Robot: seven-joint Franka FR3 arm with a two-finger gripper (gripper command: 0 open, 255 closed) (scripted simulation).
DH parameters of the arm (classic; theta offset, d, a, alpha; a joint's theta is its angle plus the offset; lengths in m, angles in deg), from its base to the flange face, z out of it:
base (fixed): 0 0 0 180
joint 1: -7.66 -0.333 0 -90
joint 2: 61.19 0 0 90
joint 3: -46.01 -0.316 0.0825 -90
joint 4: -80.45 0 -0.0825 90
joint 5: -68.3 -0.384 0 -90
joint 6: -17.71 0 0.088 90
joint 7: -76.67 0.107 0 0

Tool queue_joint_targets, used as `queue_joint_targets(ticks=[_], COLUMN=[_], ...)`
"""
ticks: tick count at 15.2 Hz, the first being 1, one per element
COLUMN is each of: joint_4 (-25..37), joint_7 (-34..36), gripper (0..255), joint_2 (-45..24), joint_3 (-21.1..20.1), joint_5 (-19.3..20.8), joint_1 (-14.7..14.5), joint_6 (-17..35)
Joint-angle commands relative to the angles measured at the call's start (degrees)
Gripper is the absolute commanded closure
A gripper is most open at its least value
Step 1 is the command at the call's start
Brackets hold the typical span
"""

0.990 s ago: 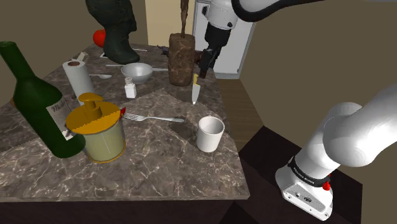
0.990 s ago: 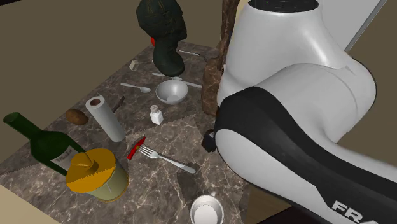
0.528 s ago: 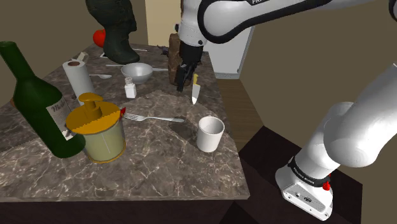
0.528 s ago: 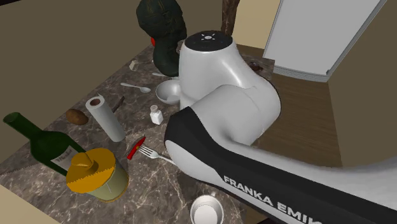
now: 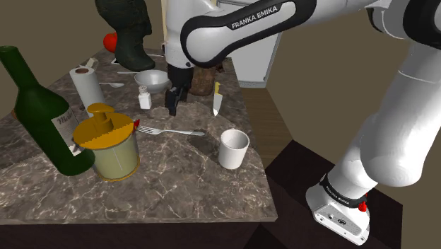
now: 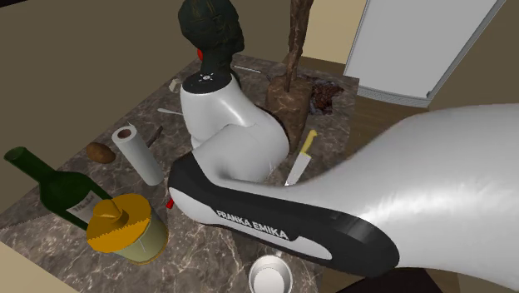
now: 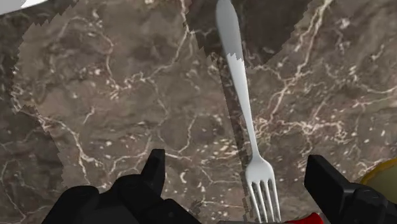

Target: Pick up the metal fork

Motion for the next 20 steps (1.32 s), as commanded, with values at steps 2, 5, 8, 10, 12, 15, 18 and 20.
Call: queue_joint_targets(ticks=[2, 5, 8, 10, 12, 15, 18, 20], joint_4=[4.75, 10.66, 11.80, 11.23, 10.72, 10.35, 10.28, 10.25], joint_7=[1.19, 1.99, 2.30, 2.46, 2.63, 2.77, 2.70, 2.67], gripper=[0, 0, 0, 0, 0, 0, 255, 255], joint_2=[-6.39, -12.81, -15.25, -15.96, -16.69, -17.30, -17.26, -17.33], joint_3=[-0.54, -0.74, -0.59, -0.44, -0.28, -0.15, -0.14, -0.12], joint_5=[1.98, 3.80, 4.51, 4.79, 5.08, 5.31, 5.29, 5.31], joint_1=[-1.71, -3.70, -4.40, -4.49, -4.59, -4.67, -4.61, -4.59], joint_6=[0.92, 0.72, 1.82, 3.06, 4.28, 5.23, 5.27, 5.36])
